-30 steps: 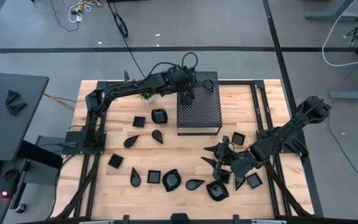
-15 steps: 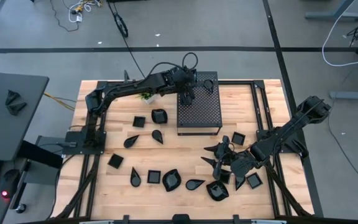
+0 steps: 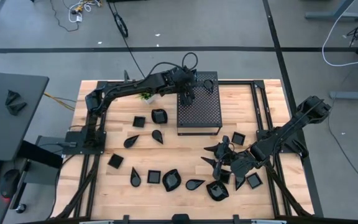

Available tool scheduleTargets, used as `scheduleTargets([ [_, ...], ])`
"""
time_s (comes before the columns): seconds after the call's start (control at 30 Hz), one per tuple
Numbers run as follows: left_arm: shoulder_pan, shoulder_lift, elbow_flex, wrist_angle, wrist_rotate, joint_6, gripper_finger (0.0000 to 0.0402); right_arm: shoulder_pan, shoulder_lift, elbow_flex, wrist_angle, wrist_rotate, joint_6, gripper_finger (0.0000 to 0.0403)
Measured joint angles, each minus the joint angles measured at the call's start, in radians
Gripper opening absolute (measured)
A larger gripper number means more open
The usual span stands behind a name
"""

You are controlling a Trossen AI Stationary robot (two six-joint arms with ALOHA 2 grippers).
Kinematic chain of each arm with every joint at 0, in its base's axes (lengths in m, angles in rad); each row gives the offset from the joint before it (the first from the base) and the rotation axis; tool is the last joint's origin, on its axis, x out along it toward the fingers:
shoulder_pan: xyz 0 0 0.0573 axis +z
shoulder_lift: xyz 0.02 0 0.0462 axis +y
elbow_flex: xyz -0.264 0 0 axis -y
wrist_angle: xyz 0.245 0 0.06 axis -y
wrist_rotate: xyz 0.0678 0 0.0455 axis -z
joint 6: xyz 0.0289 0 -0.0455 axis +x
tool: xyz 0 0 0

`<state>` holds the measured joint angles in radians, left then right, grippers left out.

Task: Pick & Place Mini shaped plates
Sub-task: Stack the leaf shaped plate on top of the leaf shaped plate on the shelf

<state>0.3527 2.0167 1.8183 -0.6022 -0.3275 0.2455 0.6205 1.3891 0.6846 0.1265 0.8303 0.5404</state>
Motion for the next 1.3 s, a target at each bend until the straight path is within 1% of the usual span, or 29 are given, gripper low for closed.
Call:
scheduleTargets([
  [0.3,0.0,0.005,0.0,0.0,-0.002,0.009,0.0016,0.0,0.0,0.0,0.0,0.0,0.0,0.0204],
  [0.43,0.0,0.021,-0.002,-0.02,-0.026,0.036,0.0016,0.0,0.0,0.0,0.003,0.0,0.0,0.0204],
  [0.5,-0.002,0.029,0.0,0.0,-0.034,0.037,0.0016,0.0,0.0,0.0,0.004,0.0,-0.003,0.0204],
  [1.3,-0.003,0.03,0.0,-0.001,-0.045,0.035,0.0016,0.001,0.0,0.0,0.008,0.0,-0.008,0.0204],
])
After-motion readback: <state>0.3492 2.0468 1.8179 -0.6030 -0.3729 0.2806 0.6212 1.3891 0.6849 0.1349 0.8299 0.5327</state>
